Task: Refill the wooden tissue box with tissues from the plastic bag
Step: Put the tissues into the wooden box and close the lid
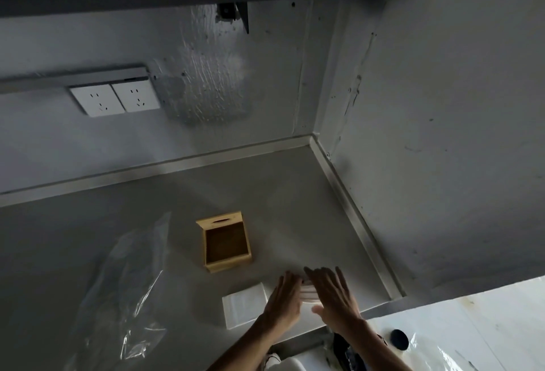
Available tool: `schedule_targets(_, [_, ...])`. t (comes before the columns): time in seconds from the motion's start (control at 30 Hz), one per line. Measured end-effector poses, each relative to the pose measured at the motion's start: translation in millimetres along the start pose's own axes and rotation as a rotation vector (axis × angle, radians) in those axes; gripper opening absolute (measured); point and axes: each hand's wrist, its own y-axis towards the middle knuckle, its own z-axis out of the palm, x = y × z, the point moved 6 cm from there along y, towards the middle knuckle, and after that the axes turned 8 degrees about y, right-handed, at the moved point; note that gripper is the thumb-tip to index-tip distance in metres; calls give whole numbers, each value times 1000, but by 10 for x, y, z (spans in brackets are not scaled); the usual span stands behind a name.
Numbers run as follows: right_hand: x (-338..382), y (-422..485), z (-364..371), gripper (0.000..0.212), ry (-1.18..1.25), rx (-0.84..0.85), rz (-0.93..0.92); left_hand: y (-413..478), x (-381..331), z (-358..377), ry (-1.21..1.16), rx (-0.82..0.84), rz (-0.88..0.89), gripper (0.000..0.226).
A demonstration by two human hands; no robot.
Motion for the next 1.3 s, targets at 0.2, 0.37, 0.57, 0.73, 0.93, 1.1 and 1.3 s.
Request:
schedule_targets(0.2, [-145, 83, 36, 73, 104, 57, 140, -87, 157, -304, -165, -103, -78, 65])
schedule_targets(0.37, [-509, 298, -191, 76, 748, 188, 422, -687, 877, -1100, -463, -665, -366, 47])
schedule_targets(0.57, [-9, 739, -524, 68, 2059, 240, 744, -439, 1907, -1751, -517, -474, -526, 96])
schedule_targets(0.73, [970, 1317, -714, 60, 1805, 483, 458, 187, 2089, -1905, -349, -115, -300, 53])
schedule_targets(0.93, [1796, 1905, -704, 75, 369, 645, -77, 485, 2090, -2130, -285, -61, -197, 18])
schedule_targets(1.1, [2031, 2107, -481, 74, 41, 733, -110, 625, 2187, -2143, -249, -24, -197, 19])
schedule_targets(1.3, [2102, 2213, -269, 75, 60, 927, -65, 611, 2203, -2127, -258, -35, -209, 16])
